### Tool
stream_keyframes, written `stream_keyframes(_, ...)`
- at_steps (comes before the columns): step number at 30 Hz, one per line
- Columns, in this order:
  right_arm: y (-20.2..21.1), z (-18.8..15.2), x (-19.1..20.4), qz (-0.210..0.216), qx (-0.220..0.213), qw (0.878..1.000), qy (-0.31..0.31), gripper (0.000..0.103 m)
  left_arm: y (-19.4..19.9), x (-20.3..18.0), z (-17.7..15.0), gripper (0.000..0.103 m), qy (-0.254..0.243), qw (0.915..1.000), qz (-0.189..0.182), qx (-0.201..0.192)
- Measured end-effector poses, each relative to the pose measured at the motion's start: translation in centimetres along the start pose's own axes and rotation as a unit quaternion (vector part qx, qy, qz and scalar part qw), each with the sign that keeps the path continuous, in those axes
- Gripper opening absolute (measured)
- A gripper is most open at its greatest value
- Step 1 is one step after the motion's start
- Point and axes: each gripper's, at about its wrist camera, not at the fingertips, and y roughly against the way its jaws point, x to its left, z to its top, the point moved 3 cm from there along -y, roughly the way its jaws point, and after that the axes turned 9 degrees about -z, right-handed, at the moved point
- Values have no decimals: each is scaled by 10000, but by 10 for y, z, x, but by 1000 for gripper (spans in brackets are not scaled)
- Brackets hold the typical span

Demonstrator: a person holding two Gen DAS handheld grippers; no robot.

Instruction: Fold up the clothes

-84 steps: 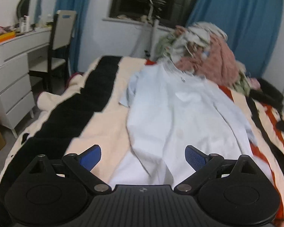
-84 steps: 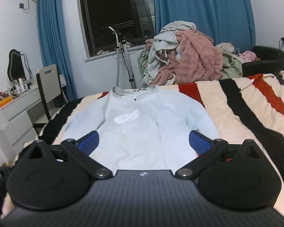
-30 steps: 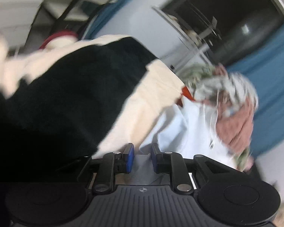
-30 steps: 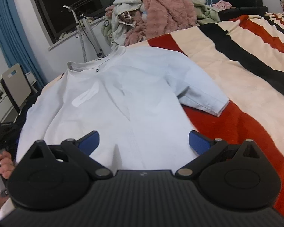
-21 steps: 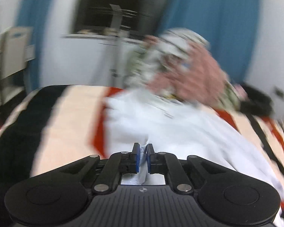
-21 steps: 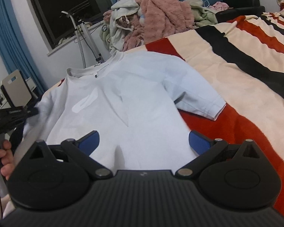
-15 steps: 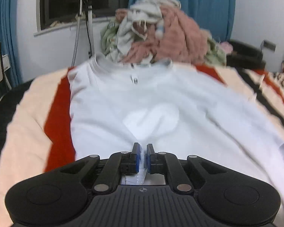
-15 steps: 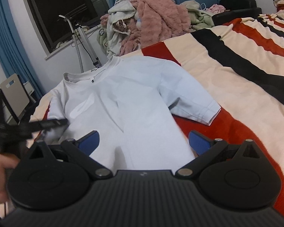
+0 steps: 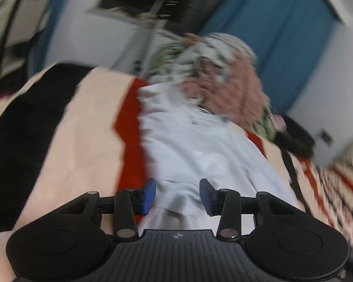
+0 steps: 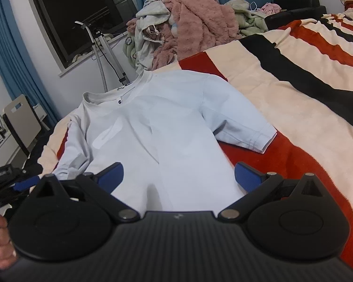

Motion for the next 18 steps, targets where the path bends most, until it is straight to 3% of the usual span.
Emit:
stream_keyframes(1, 0, 0, 0, -10, -3, 10000, 6, 102, -5, 12, 4, 41, 325, 9995, -54, 1)
stream_keyframes(3, -1, 0, 0, -27, 3, 10000, 11, 102, -17, 31, 7, 32, 927, 9955, -204, 21)
stream_keyframes(6, -4, -1, -1, -32, 60, 10000, -12, 102, -34, 44, 6, 26, 1335, 9908, -238, -11)
stream_keyframes(8, -6, -2, -1, -34, 87, 10000, -16, 102, -42, 44, 7, 13, 1332, 9909, -143, -104)
stream_keyframes(10, -7, -3, -1, -50, 91, 9999, 5, 102, -43, 42, 10, 6, 1229, 9920, -6, -273)
stream_keyframes(14, -7, -4, -1, -56, 87, 9999, 24, 102, -28, 38, 25, 4, 963, 9937, 149, -557)
stream_keyframes(18, -5, -5, 3, -84, 24, 9998, 176, 102, -6, 42, 51, 3, 448, 9955, 582, -604)
